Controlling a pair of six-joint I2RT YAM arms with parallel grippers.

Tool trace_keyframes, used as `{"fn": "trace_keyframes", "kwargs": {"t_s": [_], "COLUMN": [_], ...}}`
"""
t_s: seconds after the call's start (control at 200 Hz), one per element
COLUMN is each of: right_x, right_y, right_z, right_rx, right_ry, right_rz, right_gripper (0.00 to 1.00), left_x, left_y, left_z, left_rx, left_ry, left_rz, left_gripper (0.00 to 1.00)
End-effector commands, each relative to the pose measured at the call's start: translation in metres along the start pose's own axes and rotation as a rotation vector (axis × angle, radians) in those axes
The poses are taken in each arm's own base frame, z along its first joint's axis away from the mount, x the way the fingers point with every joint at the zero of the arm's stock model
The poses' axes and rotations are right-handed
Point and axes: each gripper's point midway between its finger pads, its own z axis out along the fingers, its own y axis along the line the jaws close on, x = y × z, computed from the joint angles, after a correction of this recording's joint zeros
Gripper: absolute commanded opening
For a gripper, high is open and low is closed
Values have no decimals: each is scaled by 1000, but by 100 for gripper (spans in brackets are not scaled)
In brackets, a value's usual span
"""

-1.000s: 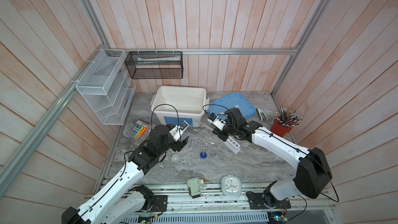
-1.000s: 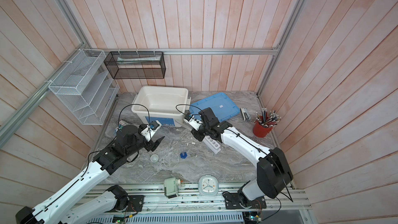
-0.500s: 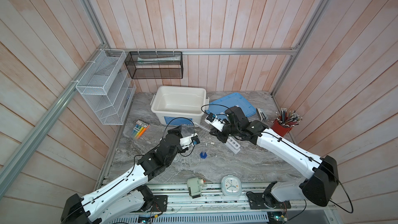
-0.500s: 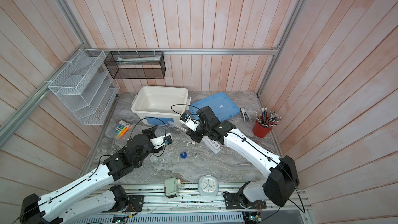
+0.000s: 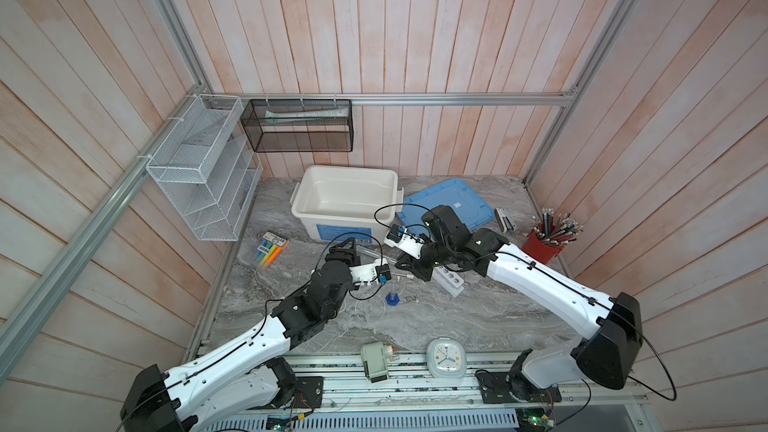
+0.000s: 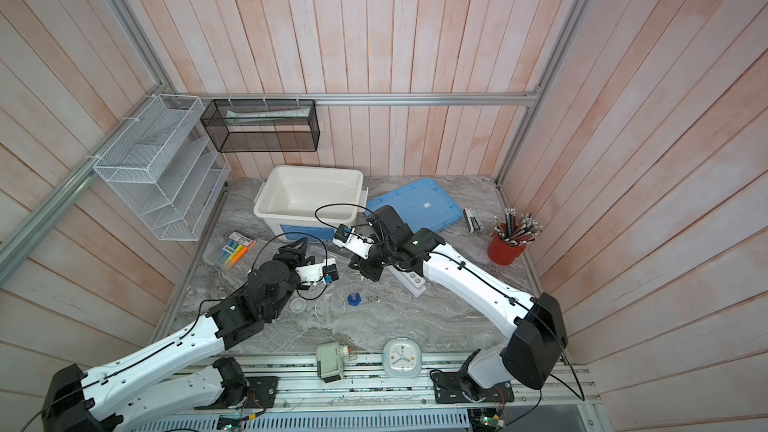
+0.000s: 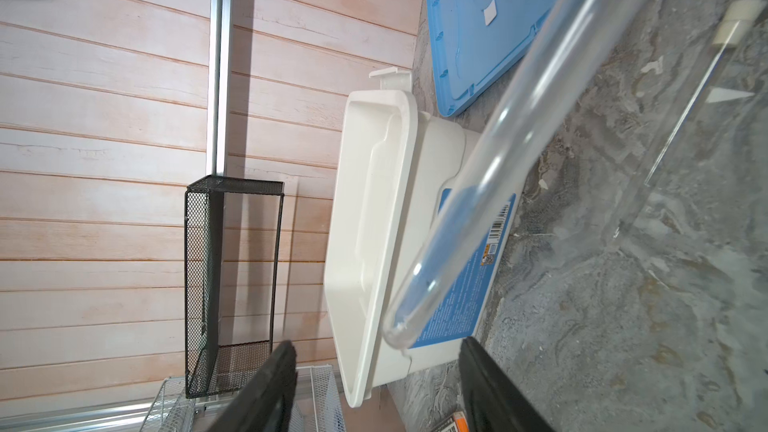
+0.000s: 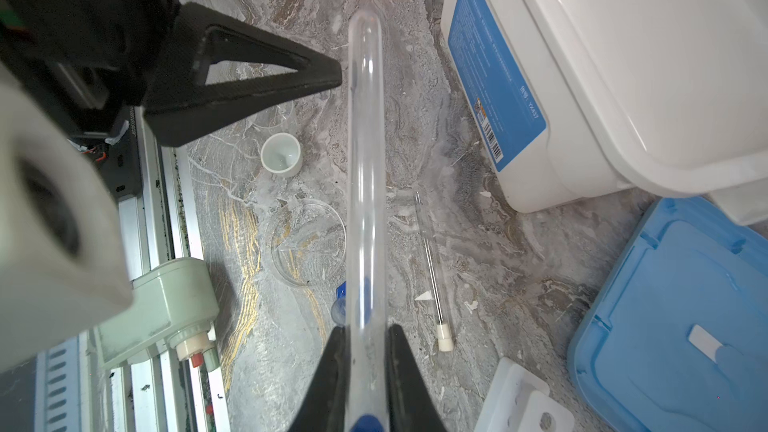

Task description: Organize the chemistry lab equipment

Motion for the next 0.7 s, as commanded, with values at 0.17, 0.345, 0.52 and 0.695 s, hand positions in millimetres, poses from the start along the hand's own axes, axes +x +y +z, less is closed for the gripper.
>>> {"fn": "trace_keyframes", "kwargs": {"t_s": [0.17, 0.345, 0.52, 0.695], "right_x": [-8, -7, -5, -8], "right_y": [16, 24, 28, 32], "right_z": [0, 1, 6, 6], "right_rx": [-73, -112, -128, -138], "right_ry": [19, 23, 38, 34], "right_rz": [-28, -34, -45, -56], "right_gripper": [14, 14, 14, 14], "left_x": [2, 0, -3, -4], "left_y": [-14, -10, -12, -17], "left_z": [1, 3, 4, 2], "left_rx": [-11, -29, -23, 3], "left_ry": [11, 11, 0, -11], "left_rz": [57, 69, 74, 54], "left_gripper": [60, 59, 53, 44]}}
